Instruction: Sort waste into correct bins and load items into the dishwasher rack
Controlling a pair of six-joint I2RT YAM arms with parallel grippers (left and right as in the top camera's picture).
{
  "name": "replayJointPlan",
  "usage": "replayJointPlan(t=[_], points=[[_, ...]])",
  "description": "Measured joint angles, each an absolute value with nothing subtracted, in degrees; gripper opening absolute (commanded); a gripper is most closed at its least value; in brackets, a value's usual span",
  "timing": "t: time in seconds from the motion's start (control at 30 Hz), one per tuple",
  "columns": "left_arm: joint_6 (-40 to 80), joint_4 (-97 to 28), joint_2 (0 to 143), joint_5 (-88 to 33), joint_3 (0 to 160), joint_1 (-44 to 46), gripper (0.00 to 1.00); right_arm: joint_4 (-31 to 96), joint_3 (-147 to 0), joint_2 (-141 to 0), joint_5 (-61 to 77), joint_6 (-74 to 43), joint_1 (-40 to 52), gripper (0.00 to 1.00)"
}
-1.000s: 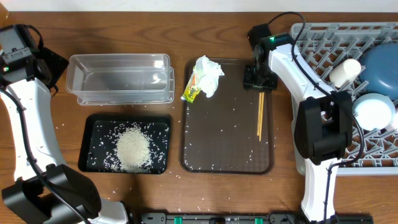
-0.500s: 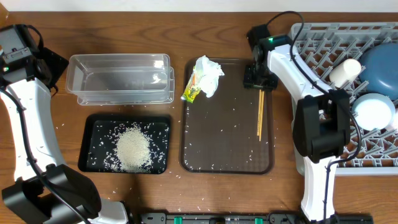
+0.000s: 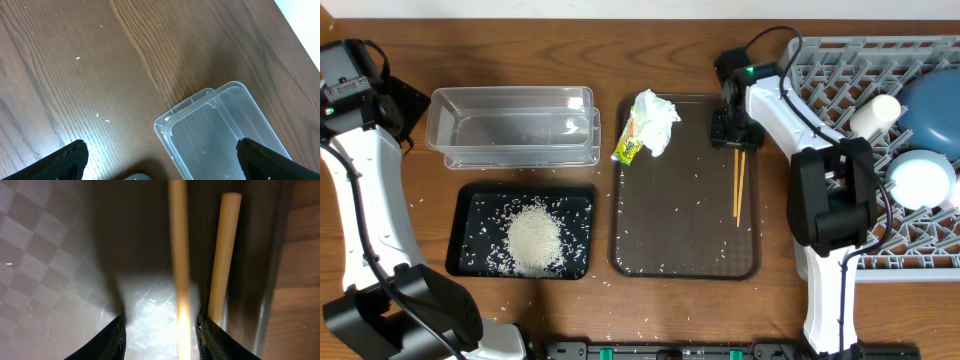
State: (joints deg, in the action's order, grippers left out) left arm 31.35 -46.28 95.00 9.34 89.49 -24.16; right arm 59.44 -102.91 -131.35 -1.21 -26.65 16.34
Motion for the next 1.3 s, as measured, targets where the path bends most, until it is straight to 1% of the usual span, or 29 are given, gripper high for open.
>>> replayJointPlan(t=[0.1, 0.17, 0.23, 0.27, 0.3, 0.5, 0.63, 0.83, 1.03, 1.3], points=[[31.33, -46.28, 95.00, 9.34, 89.49, -24.16, 0.98, 58.65, -102.24, -131.17, -1.23, -26.68, 16.34, 0.43], [31.33, -46.28, 95.00, 9.34, 89.49, -24.16, 0.98, 58.11, -101.71, -130.85, -1.30, -26.74, 16.34, 0.39], [31.33, -46.28, 95.00, 9.34, 89.49, -24.16, 0.98, 57.52, -101.12, -130.56, -1.32, -26.74, 16.34, 0.25], [31.33, -46.28, 95.00, 9.34, 89.49, -24.16, 0.98, 57.25, -100.86, -130.43, -1.56, -27.14, 16.32, 0.11], [31.33, -46.28, 95.00, 9.34, 89.49, -24.16, 0.98, 57.14, -100.79, -130.37, -1.67, -26.92, 16.32, 0.02], [31.33, -46.28, 95.00, 9.34, 89.49, -24.16, 0.98, 57.08, -100.97, -130.26, -0.84, -27.14, 16.08, 0.01], [31.33, -46.28, 95.00, 9.34, 89.49, -24.16, 0.98, 59.29, -102.85, -130.65, 1.76, -26.94, 15.92, 0.01], [31.33, -46.28, 95.00, 9.34, 89.49, -24.16, 0.98, 66.35, -114.04, -130.80, 4.12, -22.55, 14.44, 0.01], [31.33, -46.28, 95.00, 9.34, 89.49, -24.16, 0.98, 70.41, -124.60, -127.24, 4.67, -13.91, 8.97, 0.01], [31.33, -46.28, 95.00, 9.37, 89.49, -24.16, 0.98, 70.54, -127.02, -120.79, 4.43, -1.85, -1.37, 0.01]])
